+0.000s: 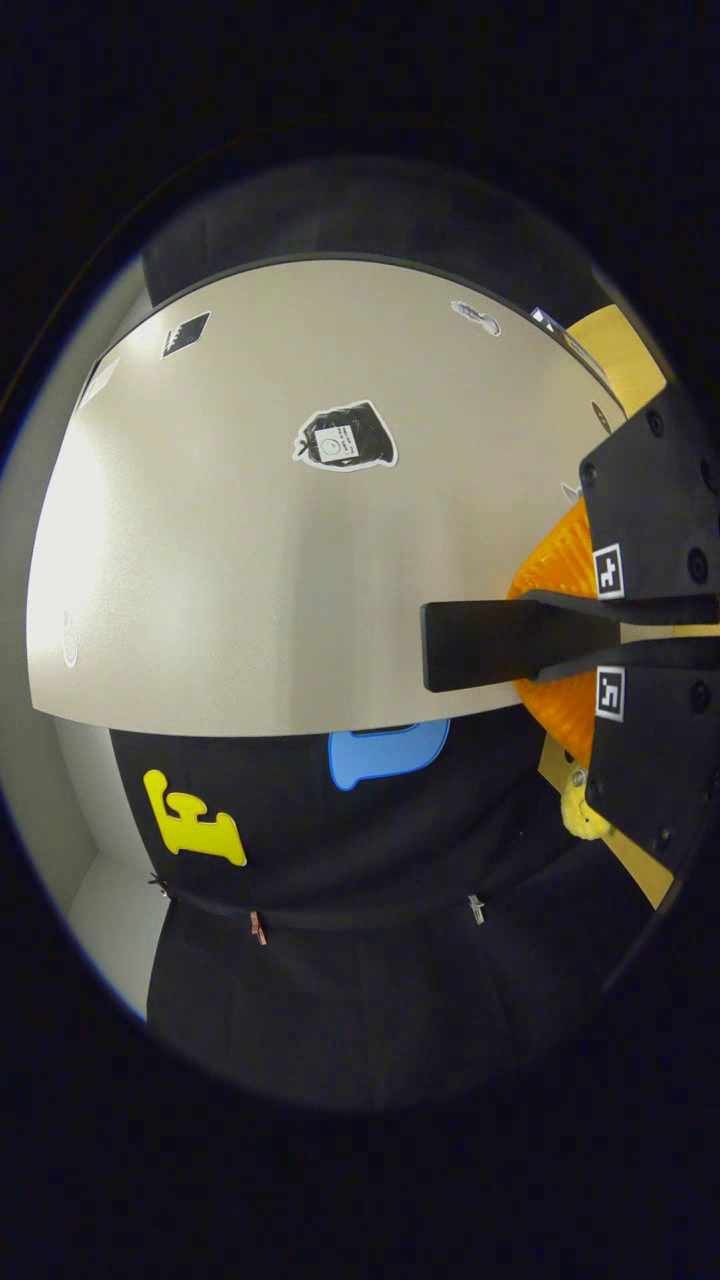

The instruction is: Open the shoe cabinet door, grab the shoes and put them into the shoe cabinet, then close the shoe cabinet door.

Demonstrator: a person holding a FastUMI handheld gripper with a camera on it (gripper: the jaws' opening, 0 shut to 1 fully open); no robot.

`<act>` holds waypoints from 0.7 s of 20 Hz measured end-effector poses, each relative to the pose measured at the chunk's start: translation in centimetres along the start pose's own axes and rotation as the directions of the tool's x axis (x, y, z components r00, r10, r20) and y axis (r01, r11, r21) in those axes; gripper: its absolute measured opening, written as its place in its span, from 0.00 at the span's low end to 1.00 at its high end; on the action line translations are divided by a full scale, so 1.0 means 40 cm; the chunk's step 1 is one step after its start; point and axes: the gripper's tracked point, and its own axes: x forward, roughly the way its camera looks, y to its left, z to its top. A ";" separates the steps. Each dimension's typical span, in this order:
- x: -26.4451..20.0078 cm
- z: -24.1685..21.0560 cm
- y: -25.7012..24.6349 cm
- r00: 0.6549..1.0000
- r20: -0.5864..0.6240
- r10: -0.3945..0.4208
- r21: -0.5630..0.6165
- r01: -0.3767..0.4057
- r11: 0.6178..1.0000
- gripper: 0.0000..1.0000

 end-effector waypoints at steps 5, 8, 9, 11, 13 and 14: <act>-0.082 0.006 -0.012 0.999 0.005 0.040 0.004 -0.040 0.999 0.10; -0.139 0.002 -0.029 0.997 0.010 0.074 0.004 -0.074 0.997 0.09; -0.157 0.000 -0.035 0.996 0.010 0.086 0.005 -0.086 0.996 0.09; -0.194 -0.002 -0.050 0.995 0.004 0.103 0.016 -0.103 0.995 0.09; -0.221 -0.001 -0.067 0.993 0.013 0.113 0.019 -0.113 0.993 0.09; -0.231 -0.001 -0.076 0.993 0.013 0.117 0.015 -0.118 0.993 0.09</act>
